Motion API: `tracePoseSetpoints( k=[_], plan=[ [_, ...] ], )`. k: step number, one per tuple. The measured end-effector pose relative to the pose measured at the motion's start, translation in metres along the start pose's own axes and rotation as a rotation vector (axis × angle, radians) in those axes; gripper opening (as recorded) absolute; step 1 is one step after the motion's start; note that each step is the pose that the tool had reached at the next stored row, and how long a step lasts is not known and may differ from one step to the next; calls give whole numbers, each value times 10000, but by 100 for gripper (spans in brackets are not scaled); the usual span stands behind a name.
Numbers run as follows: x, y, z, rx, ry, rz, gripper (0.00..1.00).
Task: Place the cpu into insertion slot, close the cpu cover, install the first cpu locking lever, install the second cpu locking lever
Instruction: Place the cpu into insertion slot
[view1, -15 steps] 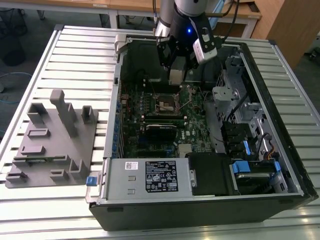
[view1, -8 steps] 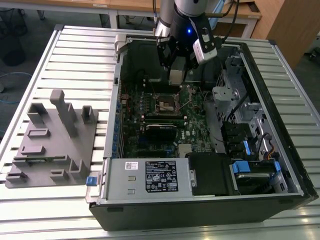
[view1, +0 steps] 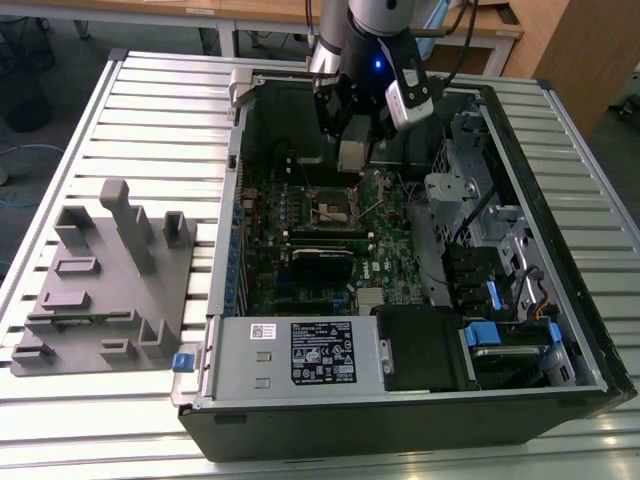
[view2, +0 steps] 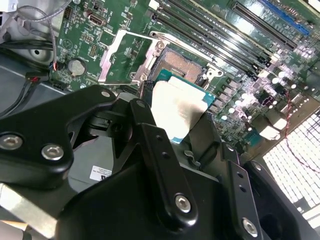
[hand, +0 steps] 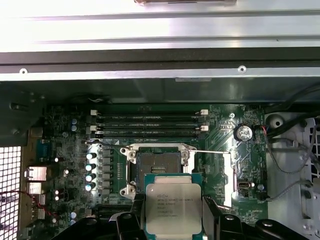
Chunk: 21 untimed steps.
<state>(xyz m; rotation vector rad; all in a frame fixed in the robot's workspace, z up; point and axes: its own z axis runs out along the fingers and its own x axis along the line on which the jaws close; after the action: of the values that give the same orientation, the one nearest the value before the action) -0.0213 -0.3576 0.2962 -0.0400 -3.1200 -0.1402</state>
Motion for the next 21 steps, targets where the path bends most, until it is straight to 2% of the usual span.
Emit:
tracePoseSetpoints(
  k=[12, 21],
  plan=[
    [-3, -19, 175, -4, 0, 1, 54],
    [-4, -19, 187, -6, -1, 0, 54]
  ],
)
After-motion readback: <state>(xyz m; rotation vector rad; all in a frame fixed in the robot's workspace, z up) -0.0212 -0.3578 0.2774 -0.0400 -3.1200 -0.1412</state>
